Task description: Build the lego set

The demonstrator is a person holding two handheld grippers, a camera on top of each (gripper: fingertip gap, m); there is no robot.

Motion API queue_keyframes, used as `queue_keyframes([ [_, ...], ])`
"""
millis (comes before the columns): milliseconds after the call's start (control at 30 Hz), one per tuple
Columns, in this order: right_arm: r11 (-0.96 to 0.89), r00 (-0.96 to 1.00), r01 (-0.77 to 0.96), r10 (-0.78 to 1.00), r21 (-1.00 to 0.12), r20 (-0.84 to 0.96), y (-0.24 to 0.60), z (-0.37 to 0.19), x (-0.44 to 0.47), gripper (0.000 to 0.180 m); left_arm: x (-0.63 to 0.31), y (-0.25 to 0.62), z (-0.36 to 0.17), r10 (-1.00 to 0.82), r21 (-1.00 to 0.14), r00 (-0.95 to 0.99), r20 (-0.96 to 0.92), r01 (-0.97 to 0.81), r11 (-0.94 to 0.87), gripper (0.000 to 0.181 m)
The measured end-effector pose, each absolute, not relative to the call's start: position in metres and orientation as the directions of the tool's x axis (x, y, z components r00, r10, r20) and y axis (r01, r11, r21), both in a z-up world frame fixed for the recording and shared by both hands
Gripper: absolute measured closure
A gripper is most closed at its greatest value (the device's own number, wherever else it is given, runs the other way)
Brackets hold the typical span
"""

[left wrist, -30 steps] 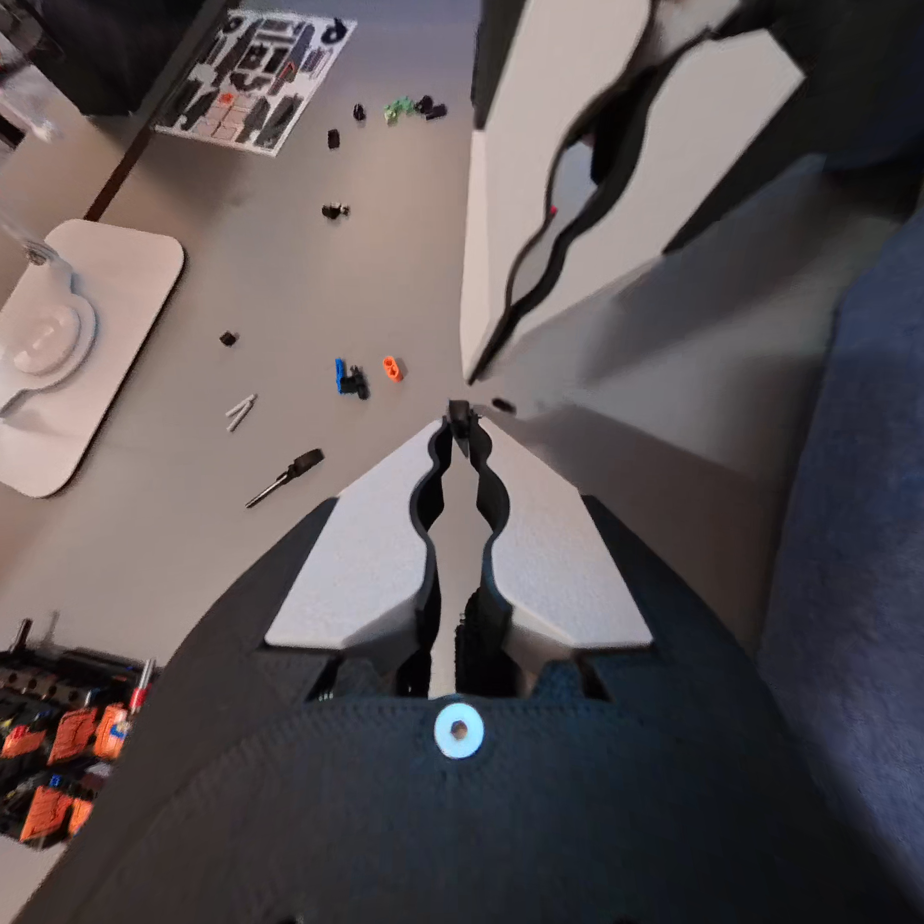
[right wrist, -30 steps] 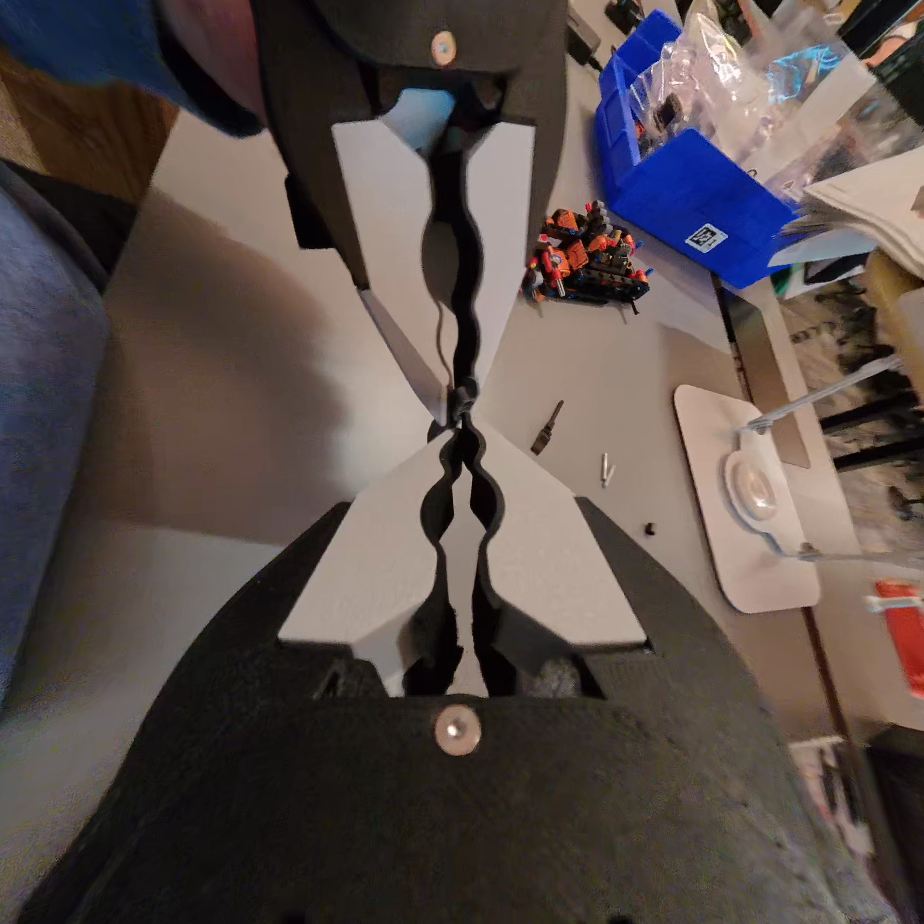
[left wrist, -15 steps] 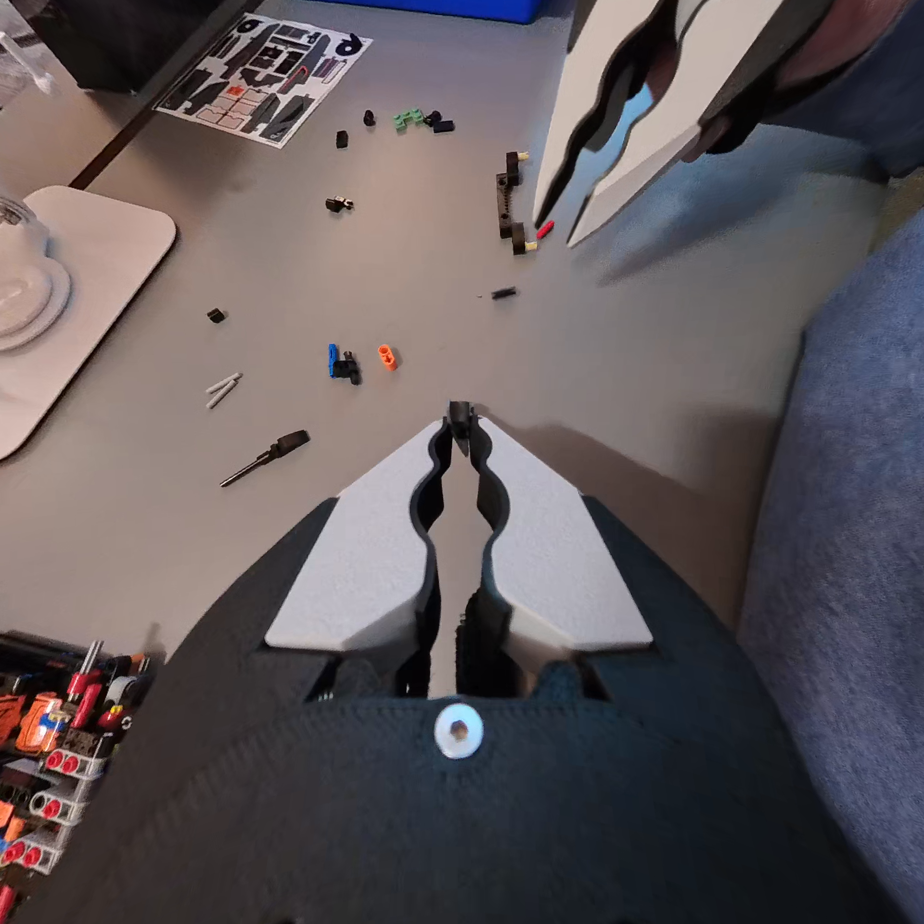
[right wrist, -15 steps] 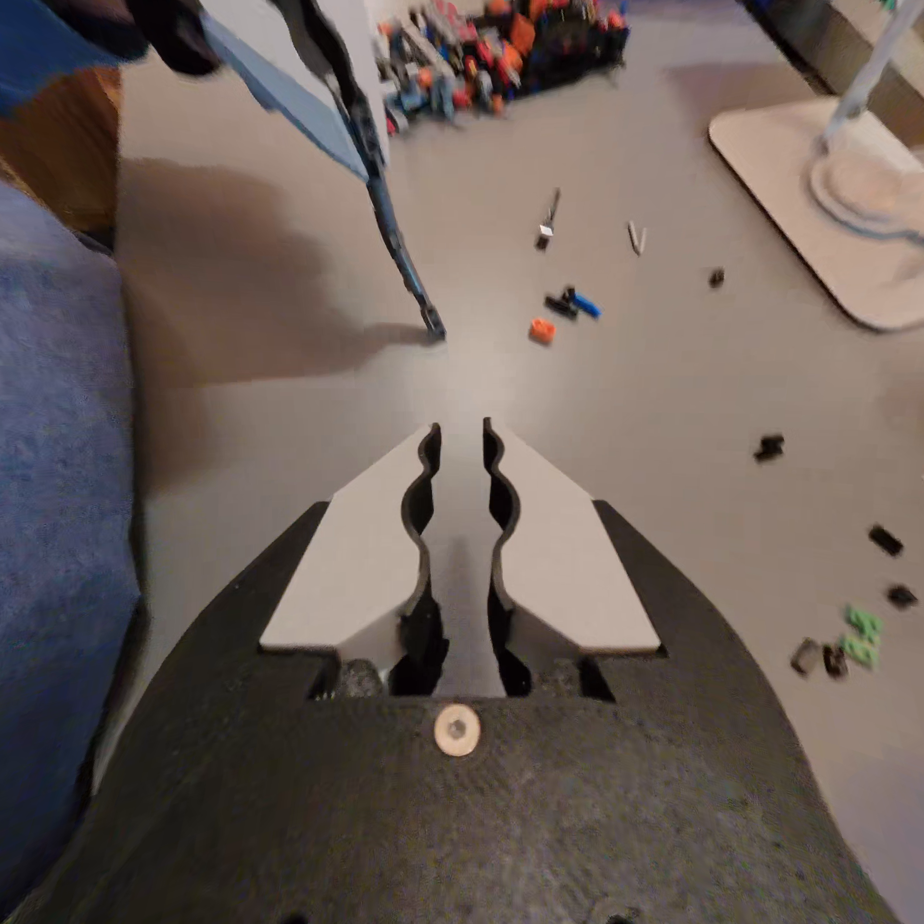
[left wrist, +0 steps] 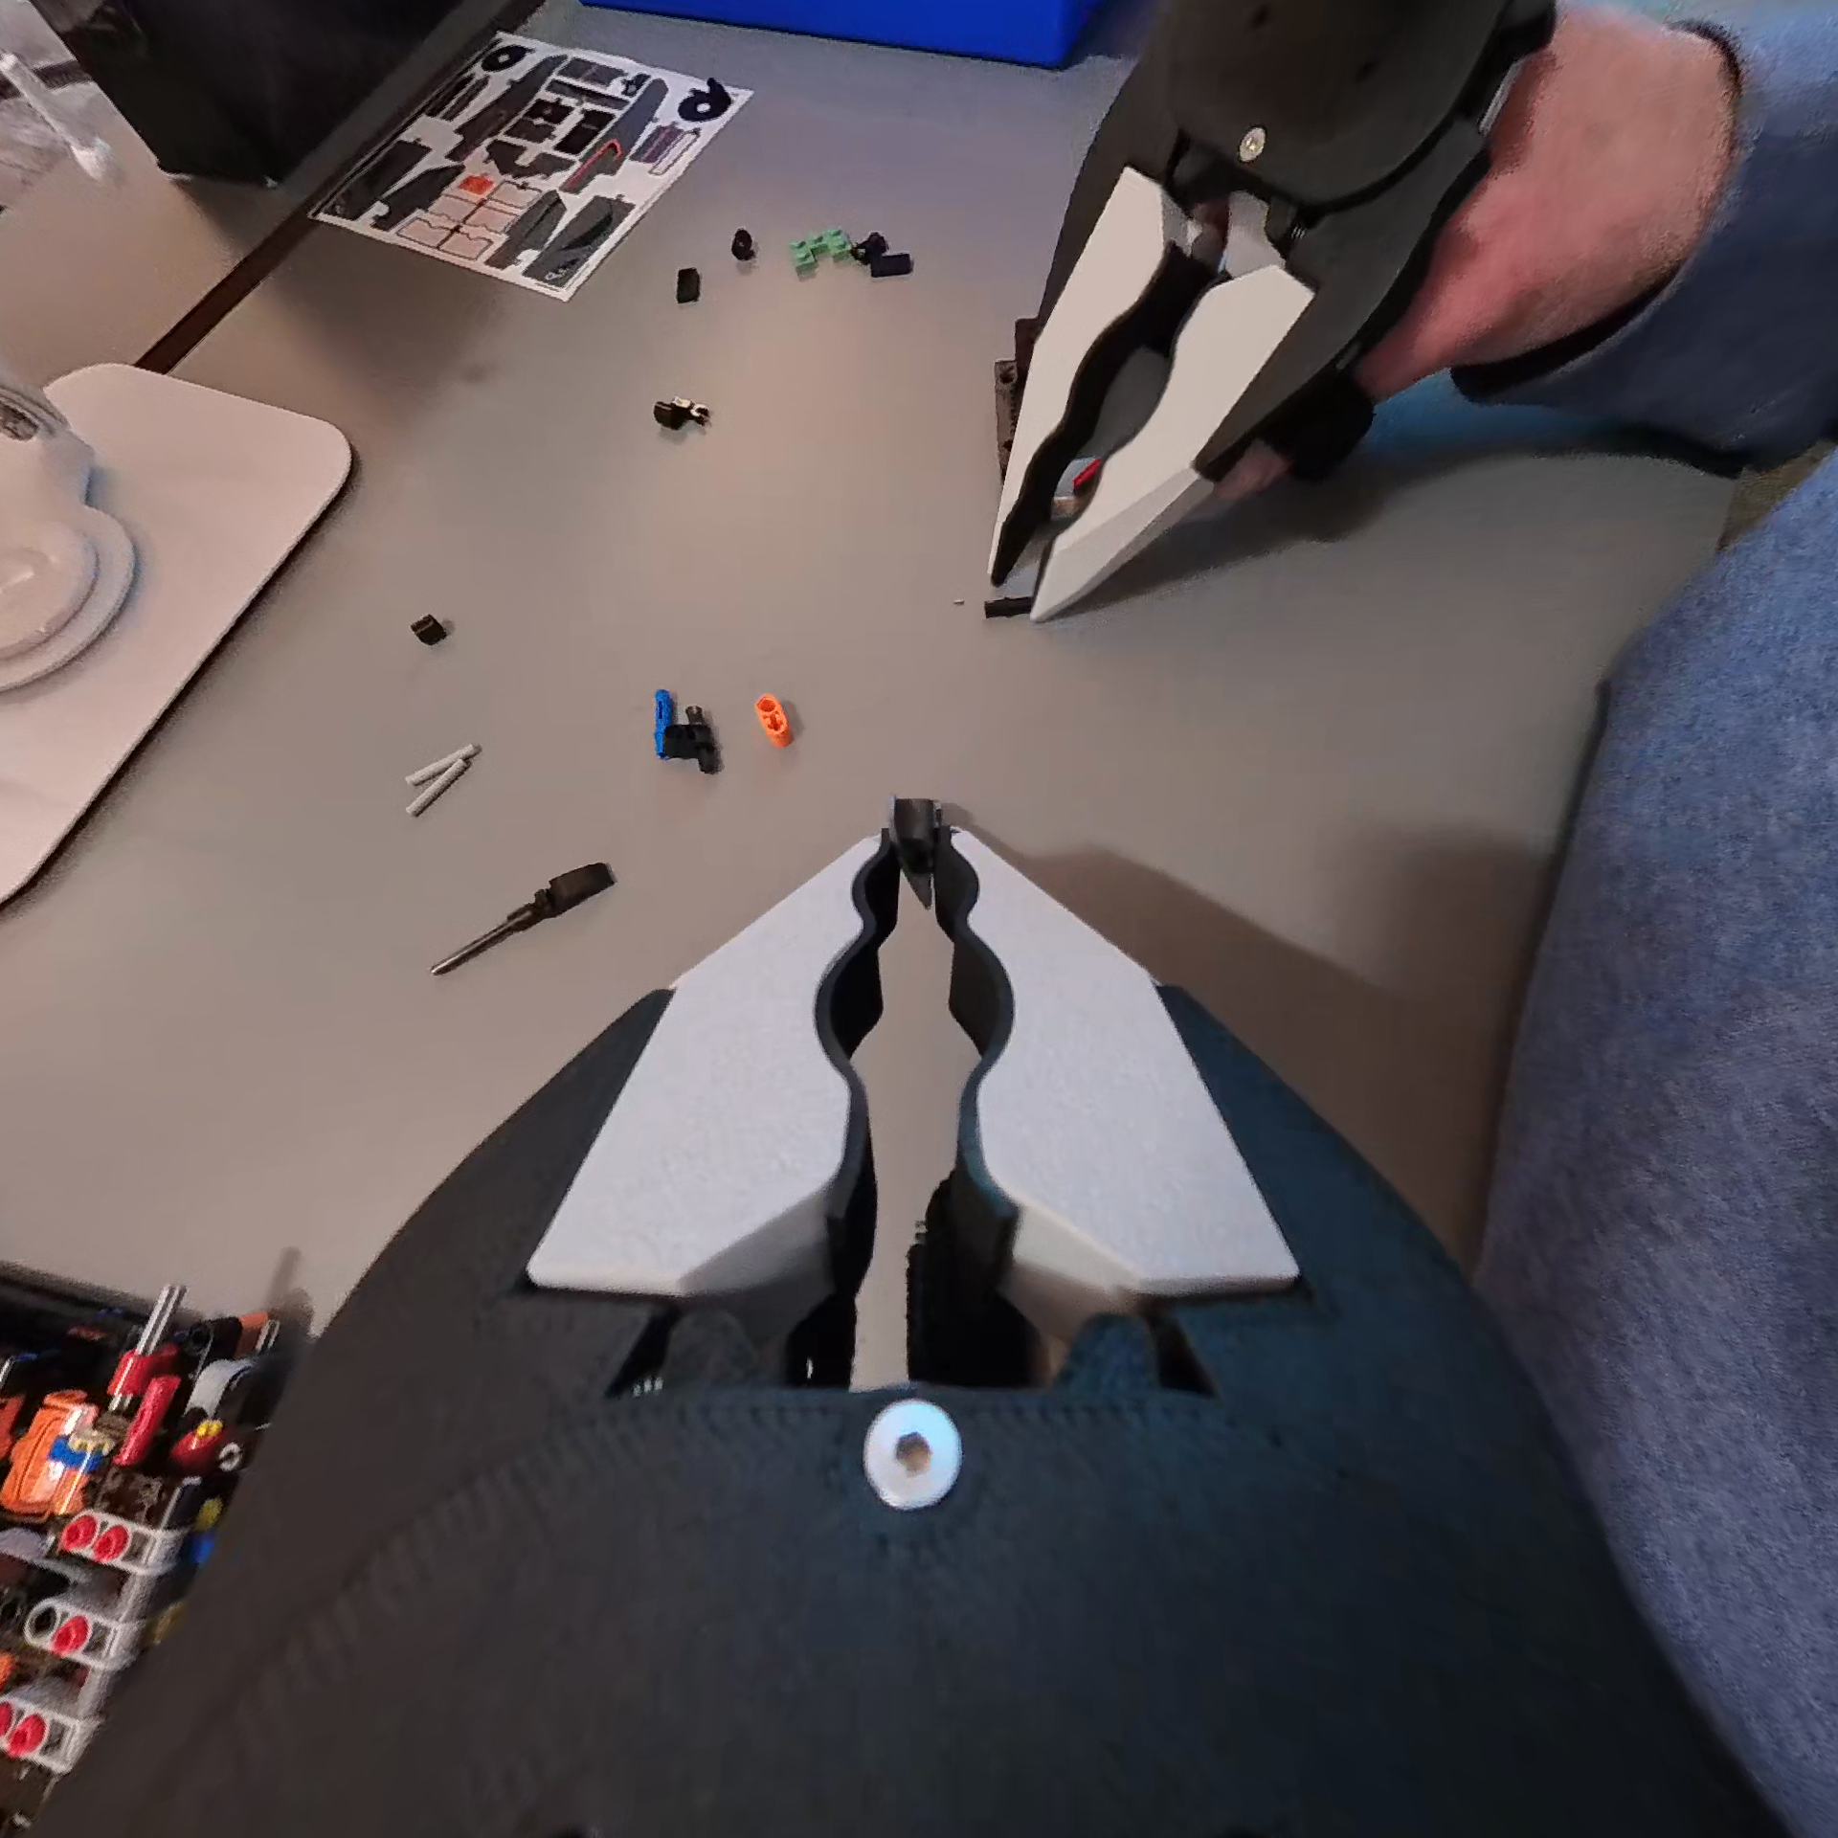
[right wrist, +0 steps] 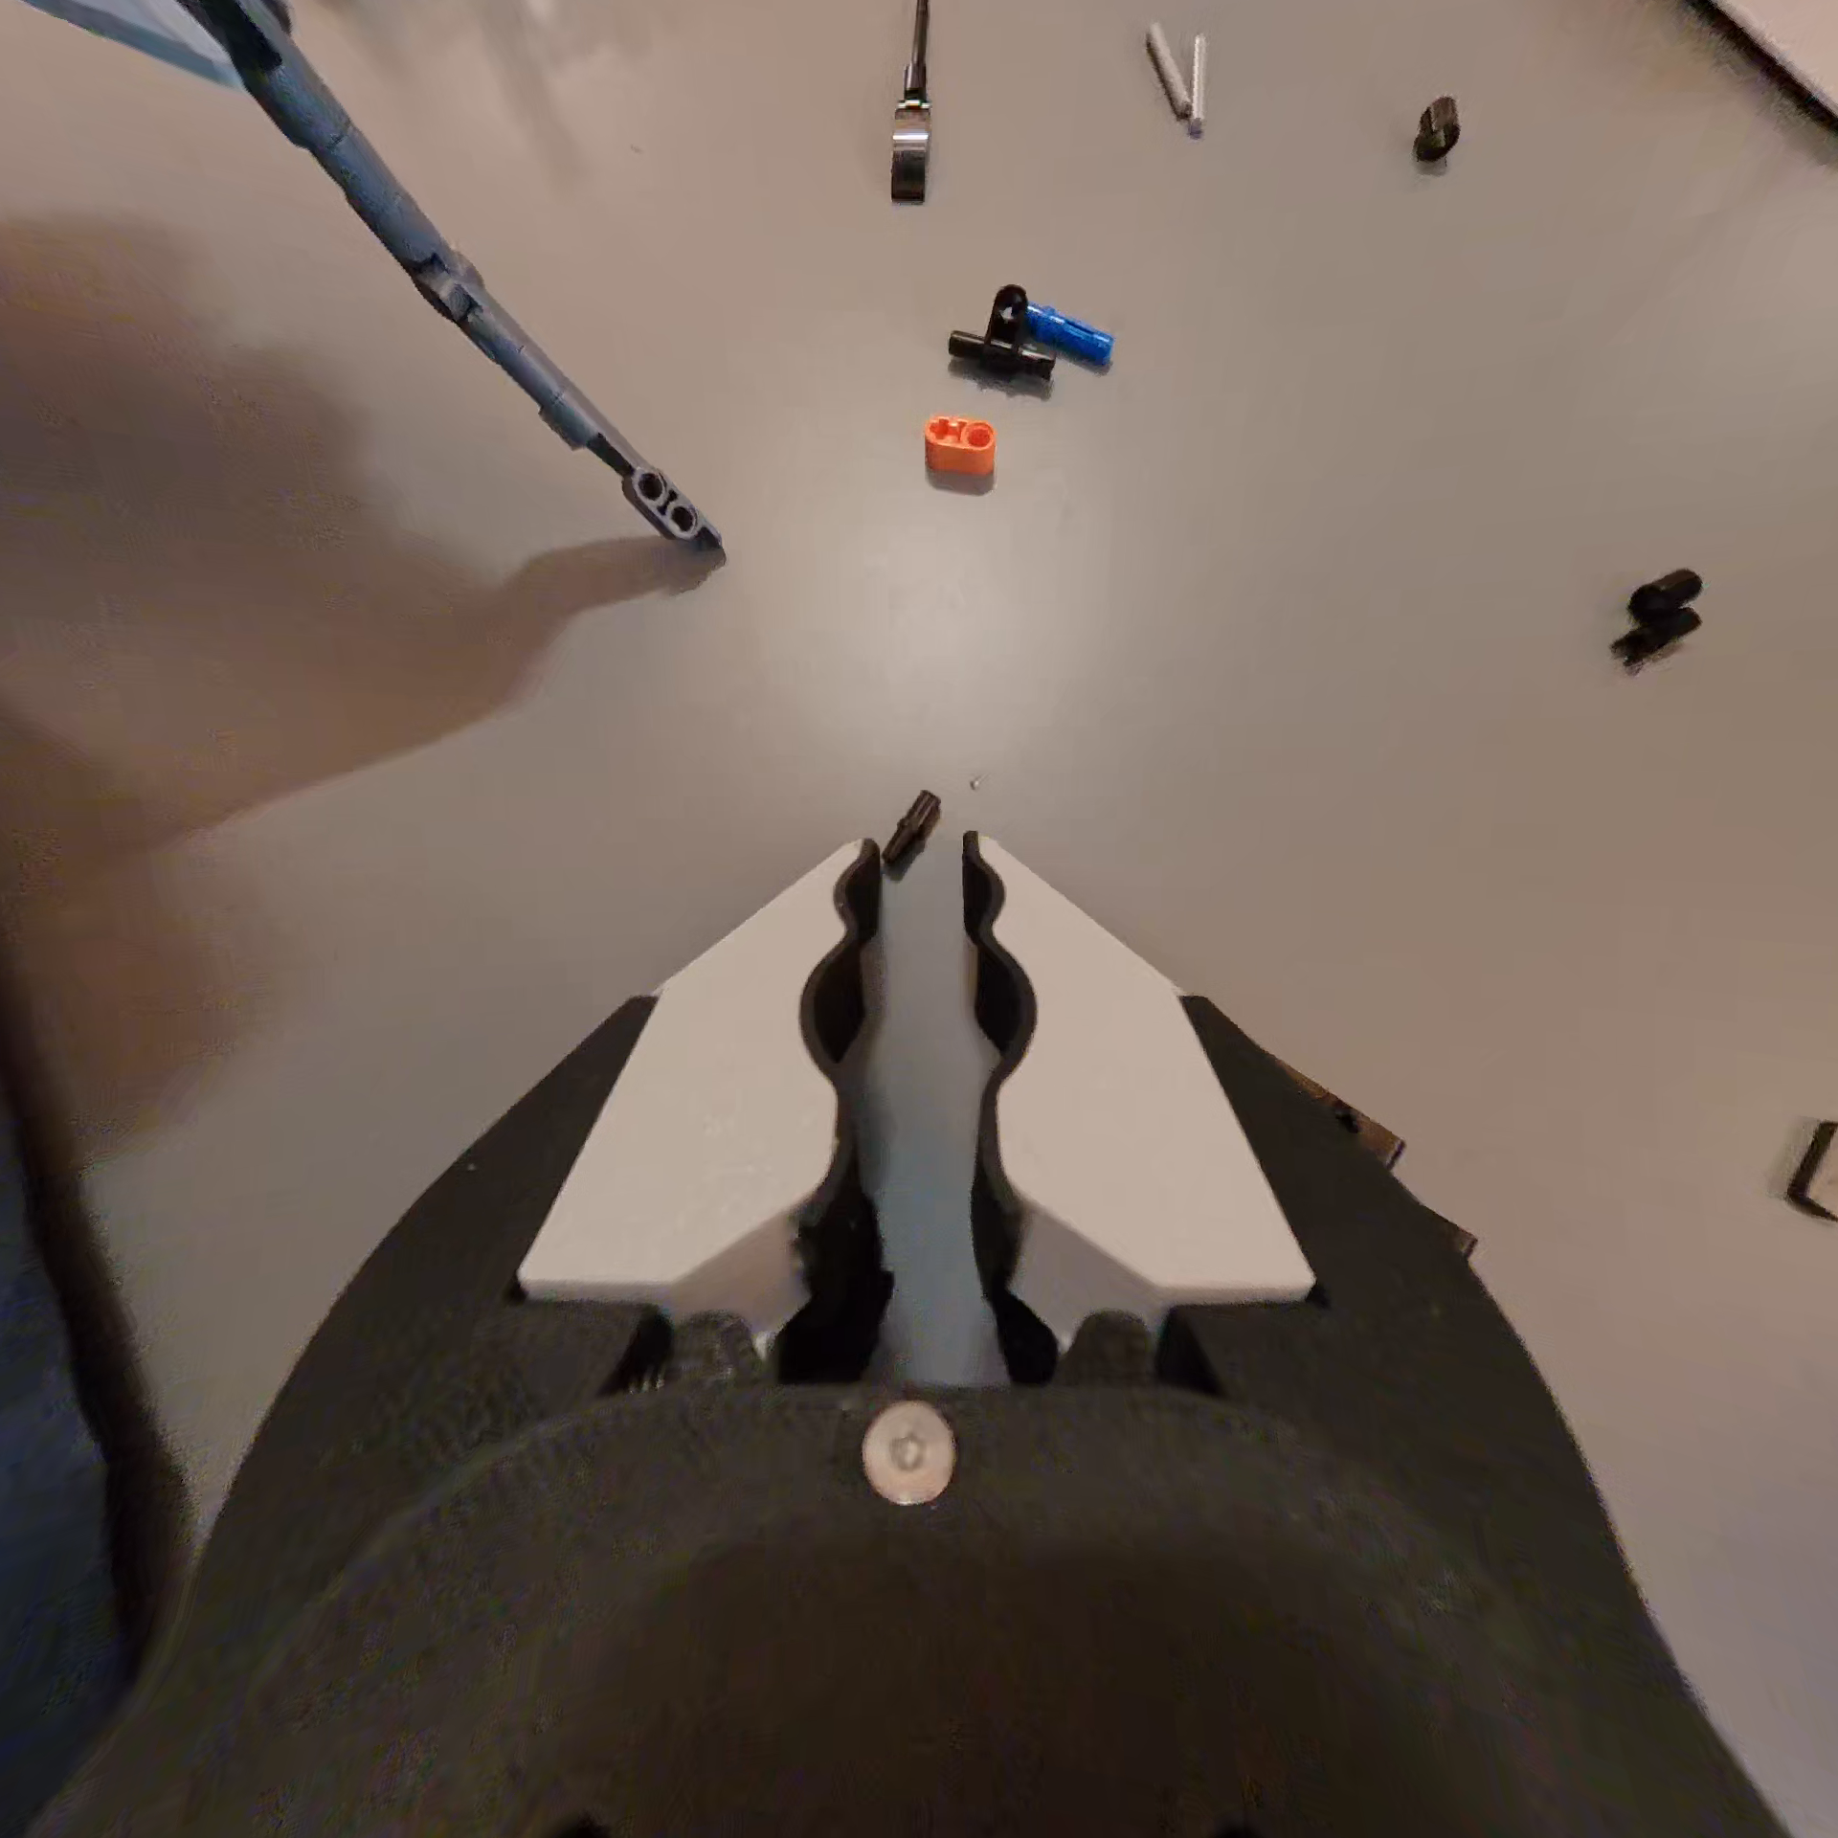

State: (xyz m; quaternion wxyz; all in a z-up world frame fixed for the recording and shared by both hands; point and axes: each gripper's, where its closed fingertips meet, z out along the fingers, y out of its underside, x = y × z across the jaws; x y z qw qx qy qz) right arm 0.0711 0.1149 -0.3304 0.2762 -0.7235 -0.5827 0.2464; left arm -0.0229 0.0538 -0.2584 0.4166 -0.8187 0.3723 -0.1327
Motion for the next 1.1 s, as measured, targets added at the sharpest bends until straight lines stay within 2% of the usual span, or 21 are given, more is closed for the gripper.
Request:
queue_keyframes([
  [267, -0.183, 0.248, 0.700, 0.969, -0.691, -0.005, 0.112, -0.330, 0.065, 0.171, -0.023, 0.055, -0.259, -0.720, -0.789, 0.688, -0.090, -0.490, -0.371, 0.176],
  [367, -0.202, 0.255, 0.691, 0.967, -0.694, -0.028, 0.109, -0.330, 0.062, 0.166, -0.025, 0.054, -0.259, -0.717, -0.793, 0.692, -0.085, -0.483, -0.372, 0.176],
  [433, -0.185, 0.239, 0.699, 0.971, -0.690, -0.018, 0.107, -0.330, 0.061, 0.176, -0.025, 0.054, -0.260, -0.716, -0.795, 0.693, -0.084, -0.479, -0.371, 0.176],
  [667, -0.144, 0.186, 0.706, 0.983, -0.694, -0.016, 0.106, -0.330, 0.065, 0.170, -0.026, 0.052, -0.260, -0.716, -0.801, 0.694, -0.076, -0.470, -0.371, 0.176],
  [800, -0.132, 0.152, 0.701, 0.988, -0.701, -0.034, 0.103, -0.330, 0.066, 0.177, -0.025, 0.053, -0.260, -0.716, -0.798, 0.693, -0.079, -0.475, -0.371, 0.176],
  [1100, -0.084, 0.109, 0.694, 0.994, -0.715, -0.011, 0.101, -0.329, 0.066, 0.178, -0.024, 0.054, -0.259, -0.718, -0.796, 0.690, -0.084, -0.481, -0.368, 0.176],
])
